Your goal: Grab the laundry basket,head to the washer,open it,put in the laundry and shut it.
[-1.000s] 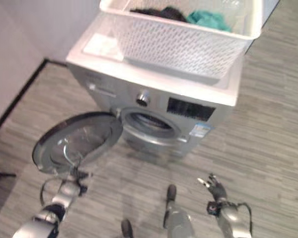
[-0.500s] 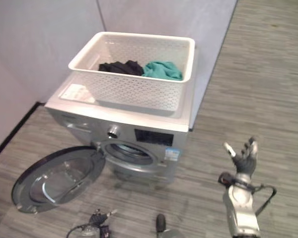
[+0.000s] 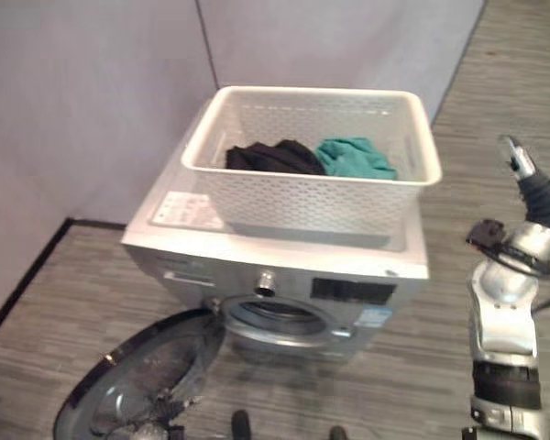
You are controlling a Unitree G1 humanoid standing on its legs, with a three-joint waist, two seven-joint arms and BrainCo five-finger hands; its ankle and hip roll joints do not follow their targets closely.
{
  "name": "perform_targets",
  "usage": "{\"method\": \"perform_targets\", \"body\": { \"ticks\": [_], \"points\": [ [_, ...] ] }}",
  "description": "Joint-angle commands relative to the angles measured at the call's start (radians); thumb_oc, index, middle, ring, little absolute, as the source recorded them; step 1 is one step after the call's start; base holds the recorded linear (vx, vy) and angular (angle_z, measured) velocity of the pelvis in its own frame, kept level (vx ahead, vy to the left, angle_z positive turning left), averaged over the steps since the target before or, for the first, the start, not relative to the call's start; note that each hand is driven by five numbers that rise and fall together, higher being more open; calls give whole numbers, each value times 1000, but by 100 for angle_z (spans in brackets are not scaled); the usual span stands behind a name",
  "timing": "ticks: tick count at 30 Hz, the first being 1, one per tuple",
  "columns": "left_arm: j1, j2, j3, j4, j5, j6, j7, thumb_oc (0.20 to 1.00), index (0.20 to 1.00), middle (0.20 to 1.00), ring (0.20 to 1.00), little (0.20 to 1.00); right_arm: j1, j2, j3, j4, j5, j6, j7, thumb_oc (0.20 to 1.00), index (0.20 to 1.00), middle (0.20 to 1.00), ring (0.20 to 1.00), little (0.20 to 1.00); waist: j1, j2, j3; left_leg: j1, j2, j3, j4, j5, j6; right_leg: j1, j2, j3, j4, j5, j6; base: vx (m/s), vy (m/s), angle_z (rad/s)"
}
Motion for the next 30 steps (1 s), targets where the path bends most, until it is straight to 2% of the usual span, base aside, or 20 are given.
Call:
{"method": "perform_targets", "body": {
  "ticks": [1, 3, 5, 6, 8, 9, 10, 11, 13, 14, 15, 17, 18, 20, 22, 23, 24, 26, 30],
  "points": [
    [-22, -4, -59, 35, 72, -25, -26, 1000, 1000, 1000, 1000, 1000, -74, -148, -60, 57, -38, -1, -10, 1000, 1000, 1000, 1000, 1000, 26, 2, -37, -34, 78, -43, 137, -103, -22, -65, -28, -20, 159, -31, 25, 51, 152, -5],
    [-29, 10, -92, 40, 93, -22, -44, 1000, 1000, 1000, 1000, 1000, -139, -222, -50, 126, -1, 1, -13, 1000, 1000, 1000, 1000, 1000, 24, -4, -32, -19, 45, -61, 120, -113, 9, -96, -21, -18, 276, -47, 30, 76, 222, 13],
    [-29, 15, -98, 52, 103, -18, -48, 1000, 1000, 1000, 1000, 1000, -191, -289, -22, 151, 8, 9, 13, 1000, 1000, 1000, 1000, 1000, 21, -3, -29, -1, 19, -78, 97, -113, 28, -145, -7, 1, 346, -36, 23, 104, 150, 20],
    [-29, 19, -104, 66, 112, -21, -51, 1000, 1000, 1000, 1000, 1000, -227, -365, 0, 179, 16, 19, 42, 1000, 1000, 1000, 1000, 1000, 24, -15, -37, 19, 2, -93, 74, -122, 28, -159, -14, 4, 292, -19, 21, 135, 67, 4],
    [-31, 14, -102, 68, 112, -22, -51, 1000, 1000, 1000, 1000, 1000, -239, -373, 9, 190, 21, 15, 43, 1000, 1000, 1000, 1000, 1000, 21, -10, -36, 22, 2, -95, 70, -121, 29, -153, -13, 1, 282, -15, 22, 73, -28, -14],
    [-40, 20, -106, 87, 112, -23, -60, 1000, 1000, 1000, 1000, 1000, -305, -458, 67, 228, 46, 32, 97, 1000, 1000, 1000, 1000, 1000, 14, -22, -37, 29, 9, -112, 59, -129, 21, -210, -29, 16, 227, 44, 30, 86, -127, -10],
    [-51, 25, -93, 105, 97, -24, -68, 1000, 1000, 1000, 1000, 1000, -358, -523, 142, 238, 111, 33, 186, 1000, 1000, 1000, 1000, 1000, -11, -32, -28, 37, 13, -120, 64, -138, 14, -242, -24, 42, 165, 72, 40, 85, -127, -2],
    [-51, 24, -91, 106, 97, -24, -68, 1000, 1000, 1000, 1000, 1000, -363, -524, 147, 241, 111, 33, 186, 1000, 1000, 1000, 1000, 1000, -13, -31, -28, 37, 14, -121, 65, -138, 14, -241, -24, 42, 164, 72, 40, 58, -64, 10],
    [-60, 27, -83, 124, 78, -19, -75, 1000, 1000, 1000, 1000, 1000, -363, -568, 184, 221, 196, 31, 273, 1000, 1000, 1000, 1000, 1000, -22, -68, -25, 43, 9, -136, 68, -138, 6, -225, -12, 73, 164, 64, 39, 58, -69, 46],
    [-60, 21, -70, 148, 73, -15, -87, 1000, 1000, 1000, 1000, 1000, -371, -619, 203, 192, 252, 25, 344, 1000, 1000, 1000, 1000, 1000, -30, -86, -44, 60, 18, -134, 54, -138, -5, -210, -13, 58, 167, 59, 35, 74, -82, 84],
    [-60, 21, -70, 148, 73, -15, -87, 1000, 1000, 1000, 1000, 1000, -372, -619, 203, 192, 252, 25, 344, 1000, 1000, 1000, 1000, 1000, -31, -86, -44, 60, 18, -135, 54, -138, -5, -210, -13, 58, 167, 59, 35, 148, -145, 84],
    [-56, 9, -47, 176, 53, -5, -114, 1000, 1000, 1000, 1000, 1000, -327, -717, 242, 170, 338, 52, 492, 1000, 1000, 1000, 1000, 1000, -42, -110, -77, 76, 47, -145, 27, -124, -31, -183, -2, 16, 153, 57, 32, 111, -134, 23],
    [-56, 9, -49, 176, 53, -5, -115, 1000, 1000, 1000, 1000, 1000, -322, -719, 237, 170, 340, 51, 494, 1000, 1000, 1000, 1000, 1000, -42, -109, -78, 77, 48, -148, 25, -124, -32, -182, -1, 13, 152, 57, 32, 60, -81, 2],
    [-48, -4, -33, 183, 26, -1, -149, 1000, 1000, 1000, 1000, 1000, -221, -797, 199, 132, 411, 59, 588, 1000, 1000, 1000, 1000, 1000, -55, -121, -96, 88, 69, -157, -2, -109, -47, -169, 10, -7, 137, 51, 29, 65, -85, 23],
    [-39, -14, -40, 187, 17, -2, -176, 1000, 1000, 1000, 1000, 1000, -170, -867, 167, 128, 441, 55, 631, 1000, 1000, 1000, 1000, 1000, -60, -129, -110, 99, 86, -153, -27, -97, -60, -162, 17, -24, 128, 48, 29, 56, -77, 13],
    [-36, -15, -55, 188, 23, -4, -188, 1000, 1000, 1000, 1000, 1000, -190, -913, 199, 129, 451, 56, 672, 1000, 1000, 1000, 1000, 1000, -59, -140, -115, 107, 96, -146, -38, -92, -68, -159, 21, -32, 122, 48, 29, 34, -52, 12],
    [-36, -16, -53, 189, 23, -4, -188, 1000, 1000, 1000, 1000, 1000, -208, -914, 217, 133, 451, 56, 672, 1000, 1000, 1000, 1000, 1000, -61, -138, -115, 108, 96, -145, -38, -92, -68, -159, 22, -32, 122, 48, 29, 26, -48, 9],
    [-38, -13, -65, 188, 10, -6, -205, 1000, 1000, 1000, 1000, 1000, -306, -969, 311, 115, 486, 41, 714, 1000, 1000, 1000, 1000, 1000, -61, -153, -120, 113, 110, -141, -44, -88, -75, -157, 33, -31, 121, 44, 27, 6, -15, 3],
    [-38, -11, -57, 192, -7, -6, -215, 1000, 1000, 1000, 1000, 1000, -449, -1003, 456, 112, 474, 32, 751, 1000, 1000, 1000, 1000, 1000, -62, -161, -132, 114, 117, -133, -49, -84, -81, -148, 38, -33, 107, 43, 27, 3, -4, -1]
  ]
}}
